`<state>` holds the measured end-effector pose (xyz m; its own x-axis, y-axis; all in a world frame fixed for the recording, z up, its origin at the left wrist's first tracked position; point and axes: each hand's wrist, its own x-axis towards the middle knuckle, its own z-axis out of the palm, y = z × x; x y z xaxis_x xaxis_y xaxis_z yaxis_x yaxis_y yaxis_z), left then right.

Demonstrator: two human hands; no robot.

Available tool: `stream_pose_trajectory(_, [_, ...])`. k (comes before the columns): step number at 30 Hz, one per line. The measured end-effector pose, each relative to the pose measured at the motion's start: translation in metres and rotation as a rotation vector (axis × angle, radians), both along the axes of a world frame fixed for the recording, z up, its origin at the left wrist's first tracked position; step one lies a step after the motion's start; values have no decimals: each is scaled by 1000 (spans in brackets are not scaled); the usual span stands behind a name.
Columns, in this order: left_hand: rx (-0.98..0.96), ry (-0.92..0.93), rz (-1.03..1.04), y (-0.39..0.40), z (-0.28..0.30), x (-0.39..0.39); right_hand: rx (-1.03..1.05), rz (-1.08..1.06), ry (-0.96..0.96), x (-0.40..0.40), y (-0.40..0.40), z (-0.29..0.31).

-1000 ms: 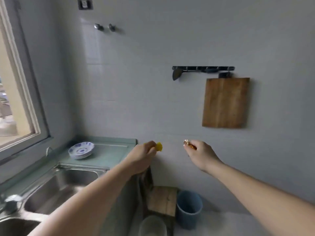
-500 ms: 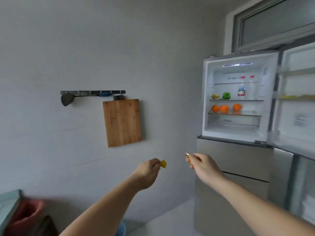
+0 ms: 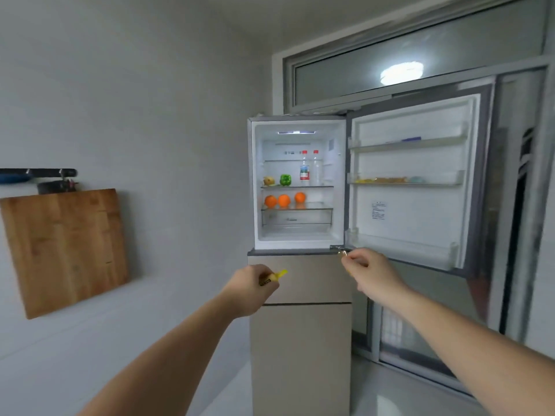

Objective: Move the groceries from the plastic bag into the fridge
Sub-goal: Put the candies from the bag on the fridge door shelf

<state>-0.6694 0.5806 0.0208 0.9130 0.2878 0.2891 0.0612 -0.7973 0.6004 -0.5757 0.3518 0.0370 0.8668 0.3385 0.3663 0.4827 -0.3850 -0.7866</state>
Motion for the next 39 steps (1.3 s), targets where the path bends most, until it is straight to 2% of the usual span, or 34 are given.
stream_pose_trajectory(7, [-42,-68,-157,35,21,24,-17,-174,-53,-11,27,27])
stream_pose_trajectory(17, [-80,-180,-347,14,45,84,22,-318,-21,16,4,57])
stream_pose_trajectory(27, [-53,-253,-422,-20,54,185,71,-328,-27,130,-17,52])
stream_pose_trajectory(34, [-74,-211,-375,-27,71,263,35,-310,-37,204,-20,57])
stream_pose_trajectory(39, [-94,-229,-441,-38,73,339,-26,-356,-40,263,-32,59])
